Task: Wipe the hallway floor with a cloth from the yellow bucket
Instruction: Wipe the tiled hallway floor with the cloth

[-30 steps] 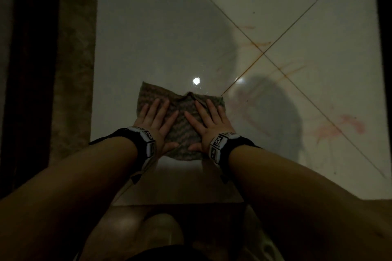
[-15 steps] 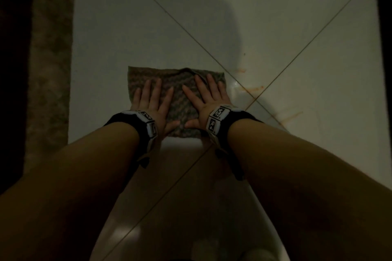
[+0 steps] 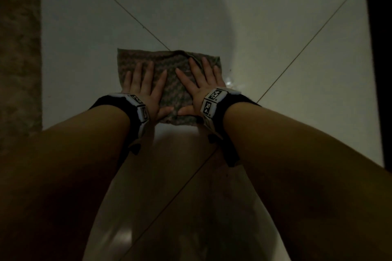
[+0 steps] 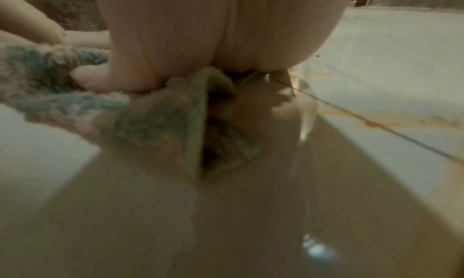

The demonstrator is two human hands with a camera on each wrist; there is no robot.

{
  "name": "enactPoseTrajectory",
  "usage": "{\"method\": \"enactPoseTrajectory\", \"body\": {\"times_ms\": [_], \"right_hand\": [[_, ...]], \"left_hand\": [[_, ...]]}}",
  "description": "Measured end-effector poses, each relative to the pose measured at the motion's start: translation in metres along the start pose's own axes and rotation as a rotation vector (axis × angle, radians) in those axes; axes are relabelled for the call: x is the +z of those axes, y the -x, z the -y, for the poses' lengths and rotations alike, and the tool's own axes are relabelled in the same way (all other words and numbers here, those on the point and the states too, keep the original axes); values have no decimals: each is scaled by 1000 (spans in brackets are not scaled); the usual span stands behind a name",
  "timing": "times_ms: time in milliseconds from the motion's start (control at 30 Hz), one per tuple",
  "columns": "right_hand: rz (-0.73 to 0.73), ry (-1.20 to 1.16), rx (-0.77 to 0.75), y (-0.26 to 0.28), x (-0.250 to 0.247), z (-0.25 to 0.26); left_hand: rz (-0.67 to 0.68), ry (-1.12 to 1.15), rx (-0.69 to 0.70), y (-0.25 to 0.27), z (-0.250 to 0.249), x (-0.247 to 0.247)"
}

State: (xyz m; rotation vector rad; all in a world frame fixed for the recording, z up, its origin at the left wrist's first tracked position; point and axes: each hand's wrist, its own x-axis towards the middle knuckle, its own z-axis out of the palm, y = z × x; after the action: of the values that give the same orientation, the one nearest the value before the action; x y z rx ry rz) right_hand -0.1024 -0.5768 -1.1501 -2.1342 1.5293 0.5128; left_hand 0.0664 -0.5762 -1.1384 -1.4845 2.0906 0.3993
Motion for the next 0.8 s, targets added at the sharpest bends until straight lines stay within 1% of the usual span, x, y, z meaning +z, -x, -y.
{"method": "enactPoseTrajectory", "body": {"times_ms": [133, 233, 333, 400, 433, 533, 600, 667, 800], "right_hand": [[32, -15, 13, 9, 4, -5], [48, -10, 3, 25, 11, -13], [53, -29, 11, 37, 17, -23], [61, -27, 26, 42, 21, -27], [61, -24, 35, 44, 23, -28], [41, -29, 52, 50, 26, -29], [42, -30, 46, 57, 28, -28], [63, -28, 43, 67, 33, -26], [139, -55, 78, 88, 46, -15]], "left_hand": [[-22, 18, 3, 1, 1, 1], [-21, 33, 17, 3, -11, 4], [-88, 115, 65, 9, -25, 11], [-134, 125, 81, 10, -34, 13], [-131, 122, 76, 10, -38, 13], [-54, 77, 35, 13, -48, 18], [-29, 35, 39, 20, -55, 21], [-7, 24, 54, 29, -59, 26], [86, -25, 59, 45, -66, 32]]}}
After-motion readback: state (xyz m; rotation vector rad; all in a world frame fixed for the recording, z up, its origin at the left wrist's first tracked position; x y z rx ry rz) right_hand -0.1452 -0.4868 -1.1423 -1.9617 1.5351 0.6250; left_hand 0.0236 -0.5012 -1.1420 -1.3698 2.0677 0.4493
